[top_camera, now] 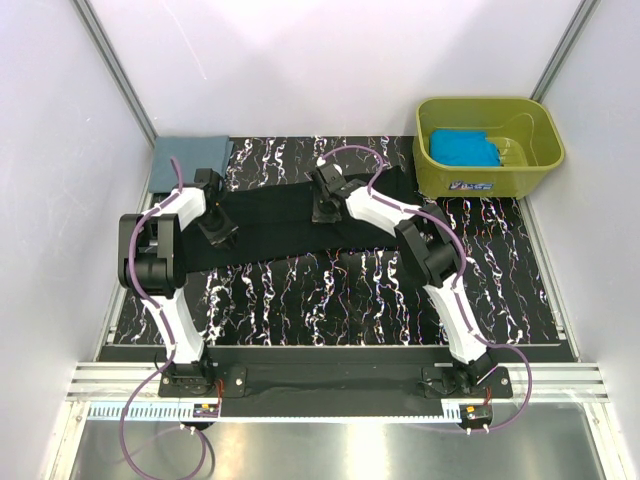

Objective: Fold and stack the t-shirts
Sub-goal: Fold the tshirt

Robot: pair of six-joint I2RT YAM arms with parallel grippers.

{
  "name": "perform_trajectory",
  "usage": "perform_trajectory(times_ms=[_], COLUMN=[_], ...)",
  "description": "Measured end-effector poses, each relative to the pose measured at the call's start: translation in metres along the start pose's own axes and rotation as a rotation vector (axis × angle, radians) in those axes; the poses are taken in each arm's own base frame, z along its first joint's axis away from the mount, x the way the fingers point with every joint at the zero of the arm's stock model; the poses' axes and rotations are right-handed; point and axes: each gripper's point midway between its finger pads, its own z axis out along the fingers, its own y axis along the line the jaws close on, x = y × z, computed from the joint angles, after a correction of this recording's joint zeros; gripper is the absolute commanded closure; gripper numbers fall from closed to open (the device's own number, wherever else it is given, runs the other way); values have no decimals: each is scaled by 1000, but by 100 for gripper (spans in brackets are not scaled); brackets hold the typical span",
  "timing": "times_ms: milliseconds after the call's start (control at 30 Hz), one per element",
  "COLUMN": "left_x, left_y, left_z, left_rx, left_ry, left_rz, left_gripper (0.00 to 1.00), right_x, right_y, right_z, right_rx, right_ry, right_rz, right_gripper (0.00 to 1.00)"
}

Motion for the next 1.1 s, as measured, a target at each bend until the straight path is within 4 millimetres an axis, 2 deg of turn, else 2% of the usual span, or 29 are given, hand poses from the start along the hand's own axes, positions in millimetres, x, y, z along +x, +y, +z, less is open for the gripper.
perform_trajectory(times_ms=[267,367,400,500,600,667,733,867,1033,1100], left_x=[0,0,0,-2,-2,-2,-4,-6,2,1], left_y=[1,2,3,10,17,15,4,-15,-6,-6], left_z=[0,-1,-1,-3,-8,-12,-17,-20,-1,-3], left_rx=[-3,-8,-11,-43,-75,-81,-66,-37,-77,-76], left_ry=[0,0,-3,-18,-24,-30,-49,-66,-18,-22], left_rz=[1,22,32,79,117,143,170,200,202,207], left_gripper=[73,72,72,70,69,68,69,69,69,69], right_x=[-11,-11,-11,0,12,15,12,15,29,26], right_y=[6,4,4,-3,-16,-23,-25,-32,-50,-51], right_z=[8,8,7,-3,-23,-36,-41,-40,-35,-35], right_rx=[-19,-23,-27,-40,-34,-36,-47,-52,-34,-35], right_ry=[-36,-32,-29,9,52,70,70,84,124,118], right_rz=[-8,-15,-19,-34,-43,-49,-50,-40,-28,-34], right_gripper=[100,94,89,86,82,81,82,83,84,83])
